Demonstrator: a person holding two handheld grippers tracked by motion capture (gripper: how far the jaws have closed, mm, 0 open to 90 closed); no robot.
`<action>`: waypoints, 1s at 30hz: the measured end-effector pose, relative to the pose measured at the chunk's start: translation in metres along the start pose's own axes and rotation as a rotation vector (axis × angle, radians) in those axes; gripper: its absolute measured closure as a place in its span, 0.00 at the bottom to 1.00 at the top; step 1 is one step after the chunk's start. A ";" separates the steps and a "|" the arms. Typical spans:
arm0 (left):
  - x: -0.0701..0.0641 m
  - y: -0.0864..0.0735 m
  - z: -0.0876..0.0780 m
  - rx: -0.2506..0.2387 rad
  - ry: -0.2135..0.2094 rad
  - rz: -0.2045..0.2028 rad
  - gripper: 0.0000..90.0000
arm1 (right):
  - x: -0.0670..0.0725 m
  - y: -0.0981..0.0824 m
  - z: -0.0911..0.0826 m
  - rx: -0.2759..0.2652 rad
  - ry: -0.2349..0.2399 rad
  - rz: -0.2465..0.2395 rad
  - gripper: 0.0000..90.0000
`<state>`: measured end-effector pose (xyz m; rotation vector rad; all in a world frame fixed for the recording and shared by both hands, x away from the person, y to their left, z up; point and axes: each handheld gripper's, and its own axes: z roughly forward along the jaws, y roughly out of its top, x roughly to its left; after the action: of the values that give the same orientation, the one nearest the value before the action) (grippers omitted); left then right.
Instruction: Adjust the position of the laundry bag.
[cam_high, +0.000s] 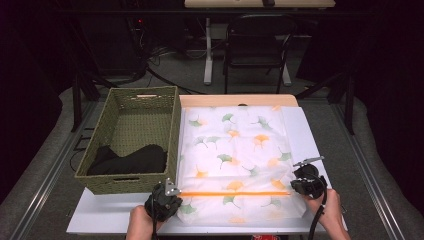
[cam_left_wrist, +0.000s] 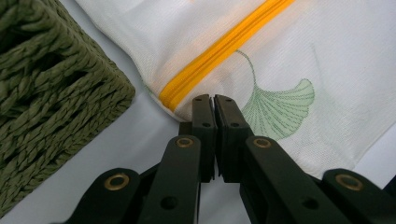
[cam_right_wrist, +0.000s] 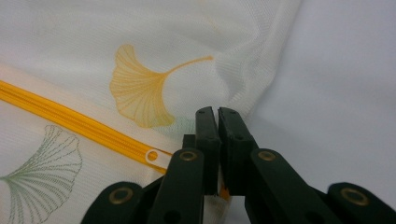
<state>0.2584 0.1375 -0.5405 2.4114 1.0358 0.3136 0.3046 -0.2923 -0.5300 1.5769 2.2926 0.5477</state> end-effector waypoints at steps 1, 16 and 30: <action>0.000 0.000 0.000 0.002 -0.001 0.001 0.97 | 0.000 0.000 0.000 -0.002 0.002 -0.005 0.97; 0.001 -0.001 -0.003 0.010 -0.019 0.004 0.97 | -0.001 -0.001 0.001 -0.031 0.003 -0.031 0.97; 0.004 -0.007 -0.017 0.038 -0.096 0.038 0.45 | -0.004 -0.005 -0.005 -0.044 0.058 -0.033 0.45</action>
<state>0.2505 0.1506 -0.5296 2.4565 0.9634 0.1909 0.2994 -0.2987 -0.5275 1.5185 2.3283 0.6393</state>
